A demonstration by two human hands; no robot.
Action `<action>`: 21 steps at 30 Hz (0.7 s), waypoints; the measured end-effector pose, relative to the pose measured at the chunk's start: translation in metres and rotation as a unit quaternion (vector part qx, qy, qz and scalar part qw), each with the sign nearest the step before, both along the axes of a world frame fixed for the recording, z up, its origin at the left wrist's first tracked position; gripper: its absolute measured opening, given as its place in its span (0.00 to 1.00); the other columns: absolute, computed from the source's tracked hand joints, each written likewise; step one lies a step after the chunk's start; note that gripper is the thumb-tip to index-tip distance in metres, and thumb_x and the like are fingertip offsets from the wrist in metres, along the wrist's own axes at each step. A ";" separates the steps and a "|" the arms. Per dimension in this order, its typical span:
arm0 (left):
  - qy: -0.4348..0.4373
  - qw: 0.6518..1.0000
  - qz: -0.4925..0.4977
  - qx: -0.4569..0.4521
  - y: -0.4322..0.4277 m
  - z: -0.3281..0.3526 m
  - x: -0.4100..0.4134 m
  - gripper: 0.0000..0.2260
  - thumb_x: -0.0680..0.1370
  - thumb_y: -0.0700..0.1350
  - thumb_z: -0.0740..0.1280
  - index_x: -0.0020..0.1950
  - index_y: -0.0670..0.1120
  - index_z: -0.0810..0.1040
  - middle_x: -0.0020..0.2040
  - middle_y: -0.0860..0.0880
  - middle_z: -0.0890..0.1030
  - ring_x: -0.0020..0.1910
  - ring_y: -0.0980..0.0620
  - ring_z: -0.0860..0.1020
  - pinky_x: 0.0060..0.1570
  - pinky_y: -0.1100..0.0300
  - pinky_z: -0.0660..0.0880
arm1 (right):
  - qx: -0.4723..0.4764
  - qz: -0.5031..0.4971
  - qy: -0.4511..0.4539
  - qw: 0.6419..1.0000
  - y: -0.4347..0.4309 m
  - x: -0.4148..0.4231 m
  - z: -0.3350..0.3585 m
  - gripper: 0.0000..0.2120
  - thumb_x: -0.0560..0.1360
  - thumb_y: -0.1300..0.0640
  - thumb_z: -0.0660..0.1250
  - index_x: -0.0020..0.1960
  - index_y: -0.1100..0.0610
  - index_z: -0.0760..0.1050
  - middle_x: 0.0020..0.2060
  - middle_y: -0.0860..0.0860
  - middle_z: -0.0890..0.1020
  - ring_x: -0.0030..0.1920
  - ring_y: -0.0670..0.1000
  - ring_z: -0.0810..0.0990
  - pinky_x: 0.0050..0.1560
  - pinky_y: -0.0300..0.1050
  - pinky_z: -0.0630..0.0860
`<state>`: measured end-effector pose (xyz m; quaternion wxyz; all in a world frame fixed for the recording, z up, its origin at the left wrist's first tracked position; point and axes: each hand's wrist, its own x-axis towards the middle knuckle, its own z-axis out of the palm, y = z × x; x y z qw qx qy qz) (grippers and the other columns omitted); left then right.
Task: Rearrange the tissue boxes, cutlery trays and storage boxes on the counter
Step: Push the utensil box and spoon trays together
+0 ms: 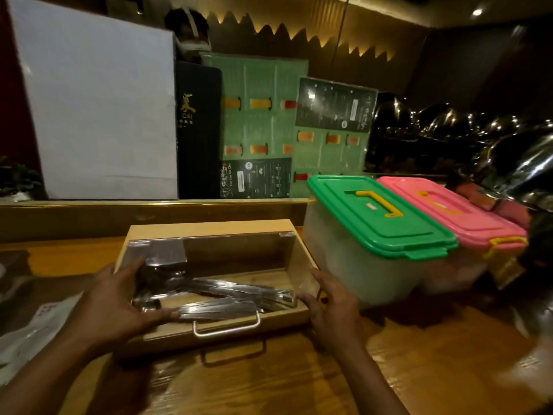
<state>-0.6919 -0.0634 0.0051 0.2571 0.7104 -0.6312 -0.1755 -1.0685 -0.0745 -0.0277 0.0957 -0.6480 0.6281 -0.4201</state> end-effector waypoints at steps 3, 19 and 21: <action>-0.021 1.000 -0.008 -0.004 -0.006 0.002 -0.020 0.58 0.49 0.78 0.72 0.76 0.60 0.62 0.67 0.44 0.73 0.60 0.42 0.77 0.51 0.45 0.80 | -0.019 -0.025 0.029 0.999 -0.001 -0.013 -0.002 0.24 0.74 0.50 0.74 0.68 0.53 0.76 0.63 0.54 0.80 0.62 0.53 0.76 0.62 0.53 0.76; 0.008 0.999 0.004 -0.033 -0.025 0.003 -0.077 0.57 0.54 0.67 0.79 0.79 0.53 0.61 0.72 0.42 0.66 0.66 0.39 0.72 0.58 0.47 0.76 | -0.050 -0.173 0.146 0.973 -0.016 -0.048 -0.004 0.25 0.70 0.43 0.75 0.66 0.45 0.78 0.43 0.52 0.68 0.46 0.56 0.70 0.47 0.54 0.73; 0.013 0.999 0.004 -0.034 -0.025 0.002 -0.078 0.57 0.54 0.68 0.79 0.79 0.53 0.61 0.72 0.42 0.67 0.66 0.39 0.72 0.58 0.47 0.76 | -0.037 -0.180 0.156 0.971 -0.018 -0.050 -0.005 0.25 0.70 0.42 0.73 0.66 0.44 0.77 0.44 0.54 0.71 0.46 0.57 0.71 0.47 0.55 0.73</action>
